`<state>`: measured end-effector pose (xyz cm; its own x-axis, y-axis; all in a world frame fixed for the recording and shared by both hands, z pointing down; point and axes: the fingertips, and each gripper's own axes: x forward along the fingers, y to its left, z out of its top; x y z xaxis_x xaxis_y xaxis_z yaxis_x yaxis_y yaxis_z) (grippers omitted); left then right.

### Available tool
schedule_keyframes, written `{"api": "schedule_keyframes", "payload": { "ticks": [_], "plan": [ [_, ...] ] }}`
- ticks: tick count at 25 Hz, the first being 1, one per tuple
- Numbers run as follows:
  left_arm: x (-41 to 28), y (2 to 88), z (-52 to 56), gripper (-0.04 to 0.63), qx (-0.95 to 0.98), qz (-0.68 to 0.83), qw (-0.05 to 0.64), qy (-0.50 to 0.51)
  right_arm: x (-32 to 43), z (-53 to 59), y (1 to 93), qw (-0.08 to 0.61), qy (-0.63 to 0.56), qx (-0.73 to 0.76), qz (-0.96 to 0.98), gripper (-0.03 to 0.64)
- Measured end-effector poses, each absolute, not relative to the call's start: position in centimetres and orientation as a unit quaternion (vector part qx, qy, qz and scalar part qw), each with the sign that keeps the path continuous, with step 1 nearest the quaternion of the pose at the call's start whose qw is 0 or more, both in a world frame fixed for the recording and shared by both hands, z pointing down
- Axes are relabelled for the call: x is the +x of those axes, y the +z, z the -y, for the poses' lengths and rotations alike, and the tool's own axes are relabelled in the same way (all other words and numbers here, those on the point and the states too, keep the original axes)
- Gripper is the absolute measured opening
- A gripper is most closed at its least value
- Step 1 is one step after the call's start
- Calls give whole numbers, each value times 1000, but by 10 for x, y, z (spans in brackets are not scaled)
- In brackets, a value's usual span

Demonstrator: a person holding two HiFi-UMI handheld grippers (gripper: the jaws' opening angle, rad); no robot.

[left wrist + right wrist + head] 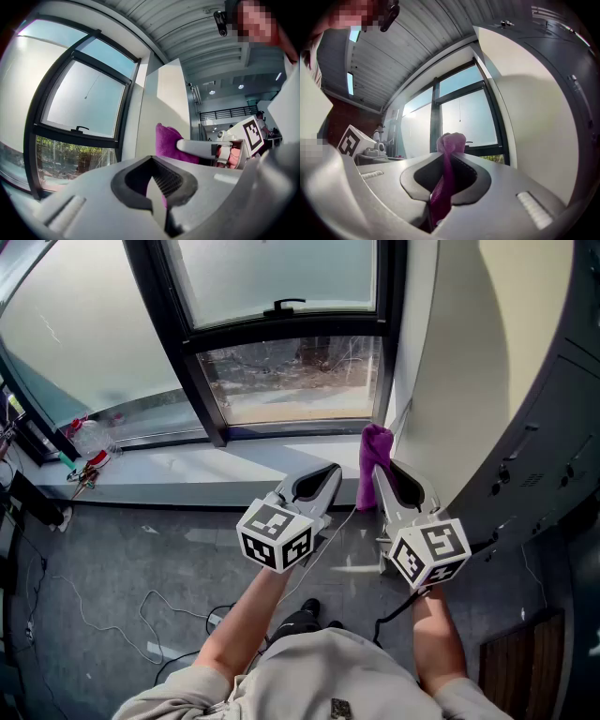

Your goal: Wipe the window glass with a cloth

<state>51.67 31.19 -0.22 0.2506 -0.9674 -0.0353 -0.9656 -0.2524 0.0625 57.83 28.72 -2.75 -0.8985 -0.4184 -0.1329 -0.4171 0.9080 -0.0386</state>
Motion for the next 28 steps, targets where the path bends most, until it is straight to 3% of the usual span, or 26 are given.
{"api": "schedule_keyframes", "payload": {
  "ticks": [15, 28],
  "plan": [
    [516, 3, -329, 2, 782, 623, 17, -21, 581, -300, -25, 75, -16, -196, -978, 69],
    [460, 8, -327, 2, 747, 664, 29, -4, 531, -286, -14, 63, -35, -150, -986, 69]
  ]
}}
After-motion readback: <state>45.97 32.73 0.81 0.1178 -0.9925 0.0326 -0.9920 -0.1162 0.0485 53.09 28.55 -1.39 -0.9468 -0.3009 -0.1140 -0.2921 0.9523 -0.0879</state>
